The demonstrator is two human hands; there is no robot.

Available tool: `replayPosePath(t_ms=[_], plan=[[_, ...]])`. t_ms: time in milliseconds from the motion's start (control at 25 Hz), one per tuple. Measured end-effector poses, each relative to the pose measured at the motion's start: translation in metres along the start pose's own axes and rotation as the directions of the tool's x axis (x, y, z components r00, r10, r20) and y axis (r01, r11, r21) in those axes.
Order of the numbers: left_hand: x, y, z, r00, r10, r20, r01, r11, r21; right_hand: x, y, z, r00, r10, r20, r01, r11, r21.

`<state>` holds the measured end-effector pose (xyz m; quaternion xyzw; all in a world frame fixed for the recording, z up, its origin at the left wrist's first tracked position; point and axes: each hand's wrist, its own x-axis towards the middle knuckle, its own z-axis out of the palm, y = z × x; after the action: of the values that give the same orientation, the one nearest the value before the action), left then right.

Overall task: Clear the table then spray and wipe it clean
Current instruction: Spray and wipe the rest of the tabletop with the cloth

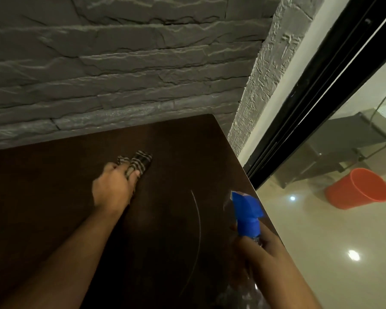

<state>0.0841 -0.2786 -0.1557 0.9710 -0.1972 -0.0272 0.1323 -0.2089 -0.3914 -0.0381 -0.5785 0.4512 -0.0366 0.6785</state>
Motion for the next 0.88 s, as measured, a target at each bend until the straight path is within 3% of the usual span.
replayPosePath(t_ms=[120, 160, 240, 280, 360, 480, 560, 720, 880], plan=[[-0.064, 0.0, 0.006, 0.967, 0.254, 0.026, -0.254, 0.967, -0.004, -0.017, 0.011, 0.0, 0.996, 0.017, 0.089, -0.007, 0.993, -0.116], [-0.08, -0.01, 0.003, 0.975, 0.222, 0.018, -0.222, 0.975, 0.023, -0.027, 0.015, -0.002, 0.991, 0.022, 0.134, -0.001, 0.988, -0.157], [-0.093, -0.043, -0.007, 0.998, -0.058, -0.038, 0.059, 0.998, 0.028, -0.042, 0.027, -0.006, 0.977, 0.052, 0.208, 0.002, 0.968, -0.253], [-0.099, -0.062, -0.012, 0.979, -0.196, -0.064, 0.196, 0.981, 0.003, -0.049, 0.033, -0.01, 0.97, 0.061, 0.236, 0.01, 0.958, -0.287], [-0.115, -0.089, -0.019, 0.938, -0.332, -0.096, 0.332, 0.943, -0.021, -0.063, 0.041, -0.02, 0.965, 0.048, 0.257, 0.028, 0.959, -0.281], [-0.146, -0.1, -0.019, 0.922, -0.372, -0.105, 0.374, 0.928, -0.005, -0.077, 0.046, -0.041, 0.987, -0.027, 0.157, 0.052, 0.986, -0.159], [-0.167, -0.096, -0.018, 0.919, -0.381, -0.105, 0.382, 0.924, -0.007, -0.082, 0.044, -0.051, 0.99, -0.075, 0.123, 0.095, 0.982, -0.166], [-0.186, -0.092, -0.019, 0.921, -0.374, -0.107, 0.376, 0.926, 0.005, -0.086, 0.042, -0.037, 0.967, -0.125, 0.22, 0.183, 0.947, -0.263], [-0.187, -0.087, -0.021, 0.918, -0.378, -0.119, 0.381, 0.925, 0.003, -0.089, 0.052, -0.001, 0.924, -0.077, 0.374, 0.177, 0.954, -0.241]])
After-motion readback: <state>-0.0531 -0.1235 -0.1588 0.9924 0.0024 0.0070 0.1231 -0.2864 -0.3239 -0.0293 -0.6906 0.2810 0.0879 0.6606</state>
